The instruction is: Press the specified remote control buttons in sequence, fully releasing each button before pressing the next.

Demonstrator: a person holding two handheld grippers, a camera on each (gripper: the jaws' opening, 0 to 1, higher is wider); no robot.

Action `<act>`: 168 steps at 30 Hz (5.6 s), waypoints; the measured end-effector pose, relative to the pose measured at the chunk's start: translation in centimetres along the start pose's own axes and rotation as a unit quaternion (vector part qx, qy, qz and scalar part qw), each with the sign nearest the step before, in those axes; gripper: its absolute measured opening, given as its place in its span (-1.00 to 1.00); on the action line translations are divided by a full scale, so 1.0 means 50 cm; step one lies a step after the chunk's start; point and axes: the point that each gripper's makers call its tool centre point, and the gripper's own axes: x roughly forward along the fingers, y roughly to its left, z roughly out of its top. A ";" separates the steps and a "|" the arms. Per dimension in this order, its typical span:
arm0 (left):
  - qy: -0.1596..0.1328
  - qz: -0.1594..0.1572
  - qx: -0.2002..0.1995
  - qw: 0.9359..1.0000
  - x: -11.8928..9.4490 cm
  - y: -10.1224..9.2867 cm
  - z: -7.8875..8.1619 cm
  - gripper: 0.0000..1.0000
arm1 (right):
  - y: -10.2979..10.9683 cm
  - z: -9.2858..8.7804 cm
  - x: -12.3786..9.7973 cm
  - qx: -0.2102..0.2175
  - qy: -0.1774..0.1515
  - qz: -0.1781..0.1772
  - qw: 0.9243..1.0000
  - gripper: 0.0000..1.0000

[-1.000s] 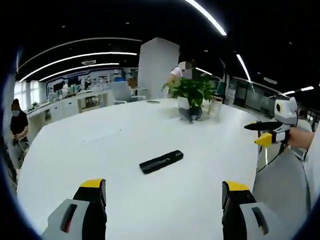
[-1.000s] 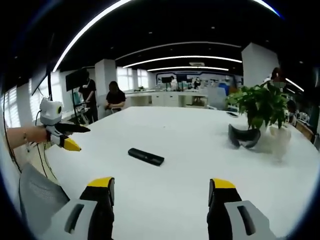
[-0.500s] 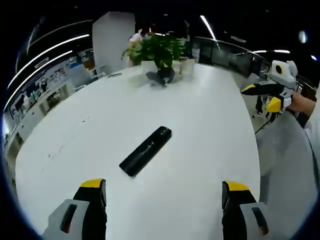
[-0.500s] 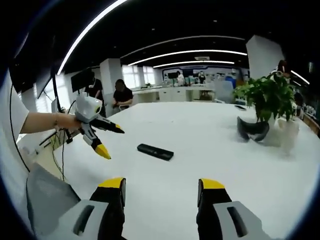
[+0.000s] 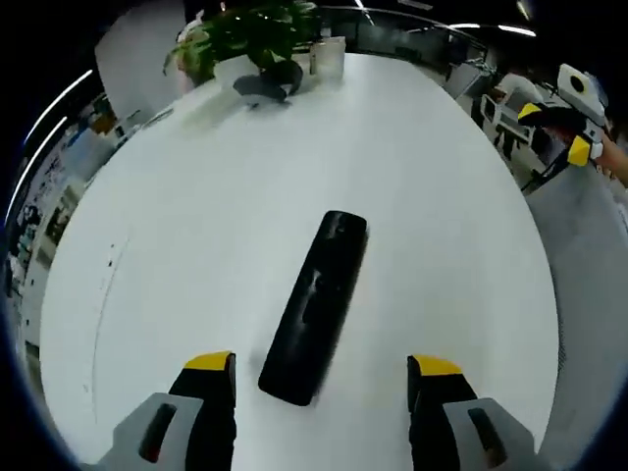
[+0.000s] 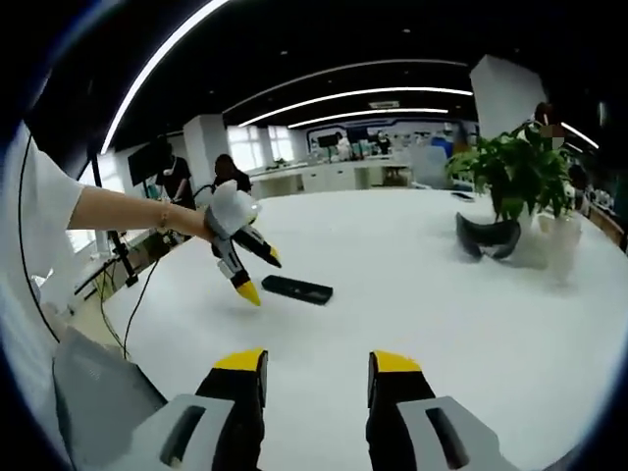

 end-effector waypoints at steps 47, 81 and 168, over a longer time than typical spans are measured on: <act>-0.008 -0.028 0.060 0.998 0.009 -0.135 -0.017 -0.57 | 0.041 -0.040 0.061 -0.048 0.065 0.068 0.994 -0.93; -0.050 -0.024 0.051 0.997 -0.015 -0.388 -0.065 -0.56 | 0.147 -0.145 0.138 -0.249 0.219 0.229 0.915 -1.00; -0.109 -0.034 0.048 0.992 -0.018 -0.414 -0.064 -0.55 | 0.218 -0.181 0.170 -0.373 0.239 0.310 0.841 -0.97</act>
